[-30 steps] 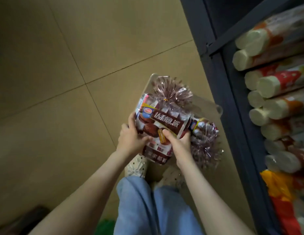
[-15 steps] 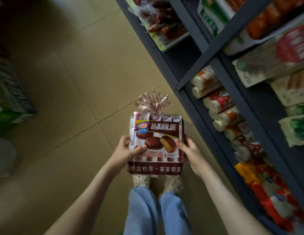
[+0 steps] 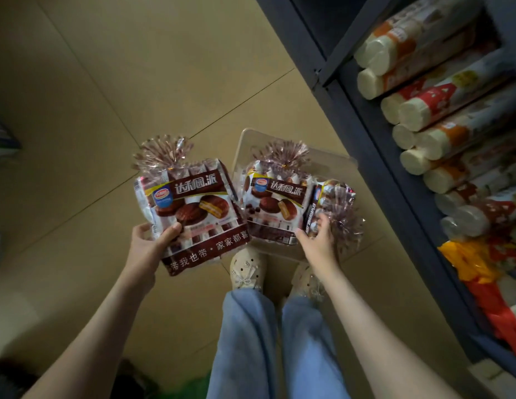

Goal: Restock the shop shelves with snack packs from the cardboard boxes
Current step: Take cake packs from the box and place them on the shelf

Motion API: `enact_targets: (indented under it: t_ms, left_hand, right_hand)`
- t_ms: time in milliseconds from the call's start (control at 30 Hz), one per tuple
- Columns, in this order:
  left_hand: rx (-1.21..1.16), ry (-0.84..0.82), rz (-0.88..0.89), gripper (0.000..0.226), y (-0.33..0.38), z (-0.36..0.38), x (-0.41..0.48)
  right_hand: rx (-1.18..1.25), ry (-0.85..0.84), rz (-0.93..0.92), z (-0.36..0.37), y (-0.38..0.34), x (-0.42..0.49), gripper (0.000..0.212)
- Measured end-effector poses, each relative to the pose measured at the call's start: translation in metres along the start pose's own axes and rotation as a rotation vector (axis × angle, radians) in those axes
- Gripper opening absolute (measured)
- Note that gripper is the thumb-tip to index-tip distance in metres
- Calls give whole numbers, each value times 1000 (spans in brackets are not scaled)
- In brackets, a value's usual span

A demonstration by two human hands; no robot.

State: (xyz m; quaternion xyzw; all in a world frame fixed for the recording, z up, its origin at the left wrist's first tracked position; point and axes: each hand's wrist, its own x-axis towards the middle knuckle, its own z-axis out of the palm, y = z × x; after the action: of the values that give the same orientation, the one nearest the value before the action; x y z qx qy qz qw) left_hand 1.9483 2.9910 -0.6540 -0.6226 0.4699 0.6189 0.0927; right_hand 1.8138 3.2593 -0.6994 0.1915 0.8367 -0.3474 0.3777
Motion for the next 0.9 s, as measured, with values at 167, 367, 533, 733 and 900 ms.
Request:
enact_targets:
  t_ms: [167, 367, 533, 733, 900]
  left_hand:
    - [-7, -29, 13, 77, 3, -6, 33]
    - [-20, -38, 28, 82, -5, -2, 54]
    - [-72, 26, 2, 83, -16, -8, 44]
    - [-124, 85, -28, 88, -25, -23, 33]
    - [-143, 92, -27, 84, -33, -22, 24]
  right_hand:
    - [10, -10, 146, 46, 1, 45, 75]
    - [-13, 94, 345, 72, 0, 78, 110]
    - [-57, 119, 371, 80, -5, 77, 113]
    - [-28, 147, 326, 78, -13, 80, 100]
    - [225, 23, 323, 76, -7, 82, 91]
